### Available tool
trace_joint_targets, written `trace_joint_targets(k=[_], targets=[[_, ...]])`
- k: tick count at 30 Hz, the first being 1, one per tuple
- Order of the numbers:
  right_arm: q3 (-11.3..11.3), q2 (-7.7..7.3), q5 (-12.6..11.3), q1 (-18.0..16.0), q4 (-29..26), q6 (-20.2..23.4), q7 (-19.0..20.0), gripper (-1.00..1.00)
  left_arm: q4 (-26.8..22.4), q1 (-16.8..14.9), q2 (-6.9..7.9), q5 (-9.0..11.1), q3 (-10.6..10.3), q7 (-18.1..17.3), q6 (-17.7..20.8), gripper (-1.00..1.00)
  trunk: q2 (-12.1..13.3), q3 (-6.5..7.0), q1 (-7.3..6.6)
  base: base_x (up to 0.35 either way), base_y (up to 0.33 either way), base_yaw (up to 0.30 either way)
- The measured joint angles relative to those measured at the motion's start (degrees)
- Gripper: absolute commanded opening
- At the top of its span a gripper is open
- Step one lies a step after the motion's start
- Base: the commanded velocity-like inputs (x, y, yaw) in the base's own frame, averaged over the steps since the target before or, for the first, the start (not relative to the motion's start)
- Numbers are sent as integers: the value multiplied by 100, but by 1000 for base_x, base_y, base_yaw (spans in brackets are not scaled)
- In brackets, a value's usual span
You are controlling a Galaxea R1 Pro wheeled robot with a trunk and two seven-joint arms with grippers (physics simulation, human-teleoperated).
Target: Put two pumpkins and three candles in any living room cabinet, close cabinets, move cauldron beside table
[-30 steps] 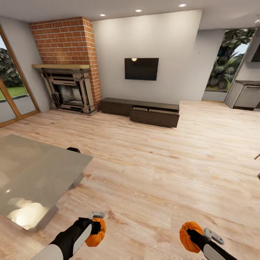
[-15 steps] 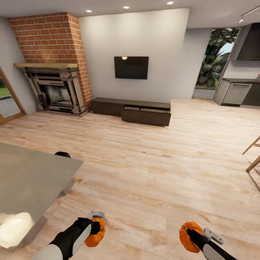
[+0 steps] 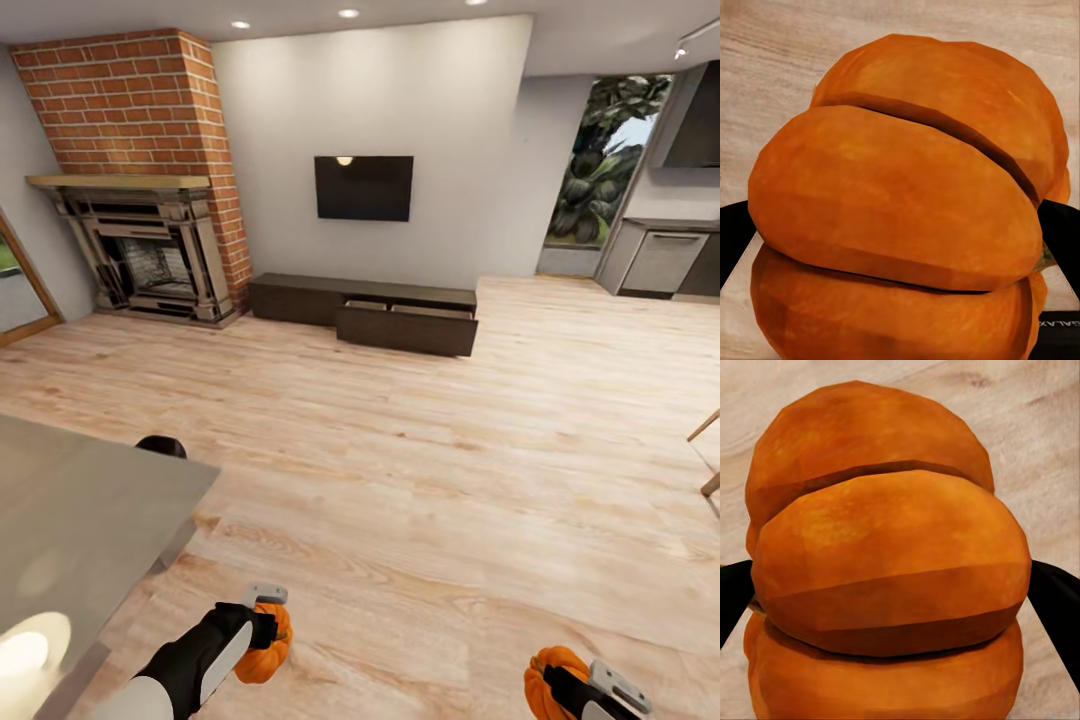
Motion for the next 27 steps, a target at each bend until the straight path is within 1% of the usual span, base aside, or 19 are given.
trace_joint_targets(k=[3,7,11,21,27], targets=[[-6,61,23,-1,11,-227,3,-100,0,0,5,-3,0,-1,-1,-100,0,0,0,333,0,0],[-1,84,-2,0,14,-444,3,-100,0,0,6,-7,0,4,-1,-100,0,0,0,333,0,-14],[-1,88,-6,1,14,-479,2,-100,1,0,6,-9,0,5,-2,-100,0,0,0,333,0,-123],[-1,91,-9,2,14,-489,2,-100,1,-1,9,-10,0,4,-3,-100,0,-19,0,333,0,-234],[-1,92,6,0,16,-491,3,-100,0,0,13,-11,0,5,-1,-100,0,-22,0,333,0,-37]])
